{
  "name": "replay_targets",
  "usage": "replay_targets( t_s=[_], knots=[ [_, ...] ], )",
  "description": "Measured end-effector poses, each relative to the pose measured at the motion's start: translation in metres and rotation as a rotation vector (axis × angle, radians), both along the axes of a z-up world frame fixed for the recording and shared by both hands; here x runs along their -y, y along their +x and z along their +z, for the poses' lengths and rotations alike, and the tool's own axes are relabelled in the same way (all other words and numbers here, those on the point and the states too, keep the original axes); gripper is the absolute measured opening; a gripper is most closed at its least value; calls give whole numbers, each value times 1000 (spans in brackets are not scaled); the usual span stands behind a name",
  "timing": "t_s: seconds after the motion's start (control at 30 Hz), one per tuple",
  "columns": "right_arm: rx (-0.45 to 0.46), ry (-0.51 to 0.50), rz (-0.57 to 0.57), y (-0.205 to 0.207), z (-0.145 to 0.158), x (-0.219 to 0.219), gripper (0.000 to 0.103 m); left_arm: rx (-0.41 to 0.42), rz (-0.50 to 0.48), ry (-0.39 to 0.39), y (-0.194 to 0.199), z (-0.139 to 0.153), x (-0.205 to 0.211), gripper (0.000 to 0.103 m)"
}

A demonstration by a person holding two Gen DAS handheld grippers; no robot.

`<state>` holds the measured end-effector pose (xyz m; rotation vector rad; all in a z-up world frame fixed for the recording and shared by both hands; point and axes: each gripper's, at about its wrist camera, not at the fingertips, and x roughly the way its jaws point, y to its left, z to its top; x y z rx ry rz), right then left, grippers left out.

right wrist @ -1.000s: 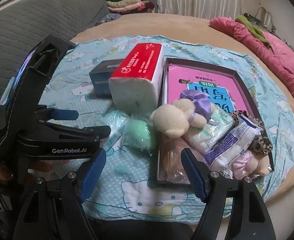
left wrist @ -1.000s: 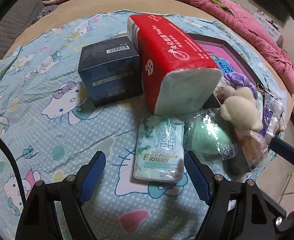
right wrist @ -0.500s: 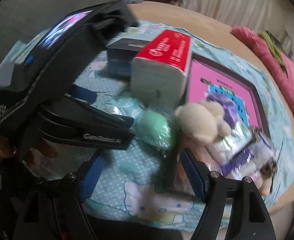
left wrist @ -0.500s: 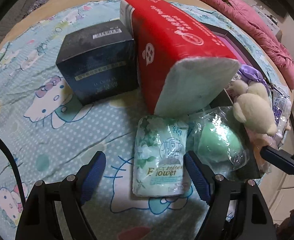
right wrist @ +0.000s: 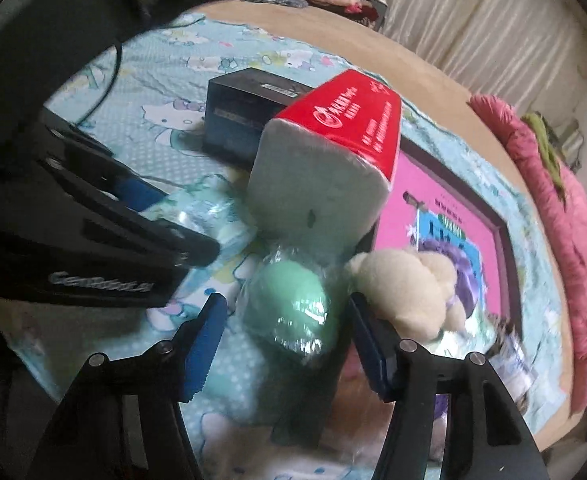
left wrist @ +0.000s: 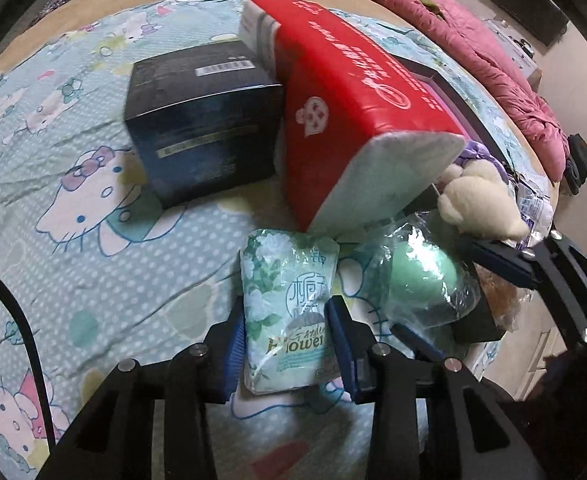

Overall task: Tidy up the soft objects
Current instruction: 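Grasp the green Flower packet with the left tool while the right tool grasps the green ball, then carry the Flower packet with the left tool while the right tool carries the green ball to the box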

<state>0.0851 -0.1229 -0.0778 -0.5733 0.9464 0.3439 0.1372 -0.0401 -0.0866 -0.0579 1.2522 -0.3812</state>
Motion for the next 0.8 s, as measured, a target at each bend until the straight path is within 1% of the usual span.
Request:
replay_targets(
  t_s=[0.03, 0.07, 0.13, 0.17, 0.23, 0.3, 0.33, 0.4, 0.47, 0.5, 0.57, 0.73, 0.8],
  knots=[
    [12, -36, 8, 2, -4, -4, 58, -5, 8, -5, 0, 0, -4, 39],
    [19, -52, 18, 5, -7, -5, 55, -4, 11, -5, -2, 1, -7, 39],
    [24, -65, 25, 7, -10, -8, 50, -1, 21, -1, -5, 2, -10, 39],
    [32, -72, 17, 9, -11, -7, 46, 1, 25, -1, -6, 2, -12, 39],
    [32, -46, 7, 11, -10, -5, 43, 6, 37, 1, -7, 4, -13, 39],
    [53, -4, -4, 7, -2, 1, 41, 11, 46, 2, -10, 7, -16, 39],
    [58, 36, -15, 5, 5, 6, 41, 16, 47, -6, -12, 10, -17, 39],
    [38, 146, -40, 0, 17, 18, 40, 25, 47, -15, -16, 16, -19, 39],
    [24, 261, -71, -8, 31, 33, 39, 49, 48, -8, -21, 25, -15, 39],
    [24, 291, -79, -11, 36, 38, 39, 63, 47, -7, -21, 31, -12, 39],
    [37, 383, -111, -17, 50, 53, 39, 87, 48, -13, -27, 41, -14, 39],
    [72, 530, -162, -21, 80, 79, 38, 163, 40, -45, -40, 69, -6, 39],
    [81, 585, -185, -23, 86, 90, 38, 180, 35, -55, -41, 75, 3, 39]
  ],
)
